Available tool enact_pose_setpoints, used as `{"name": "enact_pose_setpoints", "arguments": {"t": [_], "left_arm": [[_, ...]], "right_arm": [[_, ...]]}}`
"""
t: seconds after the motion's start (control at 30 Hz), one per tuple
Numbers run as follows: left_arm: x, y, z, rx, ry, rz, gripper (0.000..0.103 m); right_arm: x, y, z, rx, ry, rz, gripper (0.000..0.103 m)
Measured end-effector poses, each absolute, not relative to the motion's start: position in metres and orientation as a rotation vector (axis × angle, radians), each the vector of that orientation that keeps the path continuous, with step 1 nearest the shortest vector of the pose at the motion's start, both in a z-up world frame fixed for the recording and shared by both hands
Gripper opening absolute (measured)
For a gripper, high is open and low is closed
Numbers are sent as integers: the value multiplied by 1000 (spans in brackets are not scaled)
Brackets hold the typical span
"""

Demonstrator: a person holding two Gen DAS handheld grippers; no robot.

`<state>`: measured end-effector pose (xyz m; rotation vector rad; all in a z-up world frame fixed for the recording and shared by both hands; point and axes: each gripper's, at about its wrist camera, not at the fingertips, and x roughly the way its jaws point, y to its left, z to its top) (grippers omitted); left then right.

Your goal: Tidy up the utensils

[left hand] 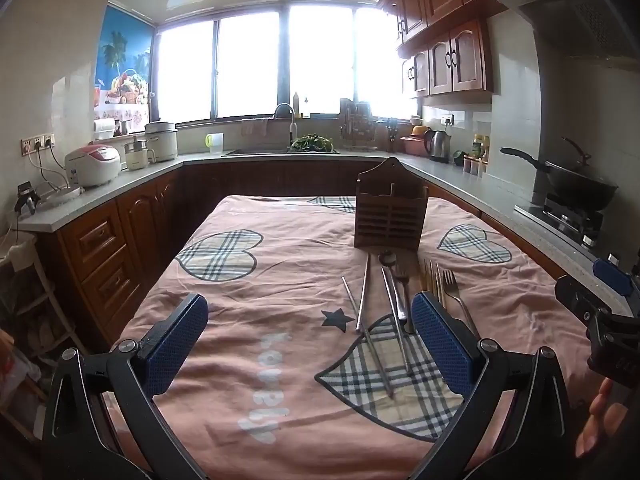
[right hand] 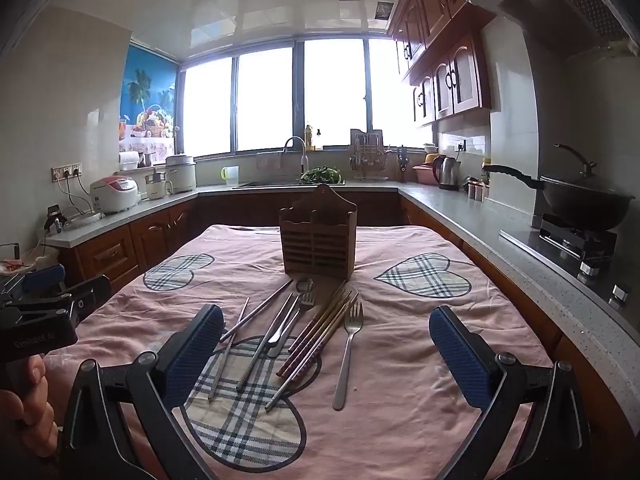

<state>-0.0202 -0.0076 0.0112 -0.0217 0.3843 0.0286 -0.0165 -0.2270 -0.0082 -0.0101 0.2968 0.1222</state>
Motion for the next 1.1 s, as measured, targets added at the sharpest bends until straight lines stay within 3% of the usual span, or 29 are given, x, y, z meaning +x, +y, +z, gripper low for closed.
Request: {"name": "enact_pose_setpoints", "arguments": {"t": [1.1], "left_arm": [[-16, -4, 8, -22, 394, 22, 103]], "right_arm": [[-18, -227, -7, -17, 297, 133, 103]]}}
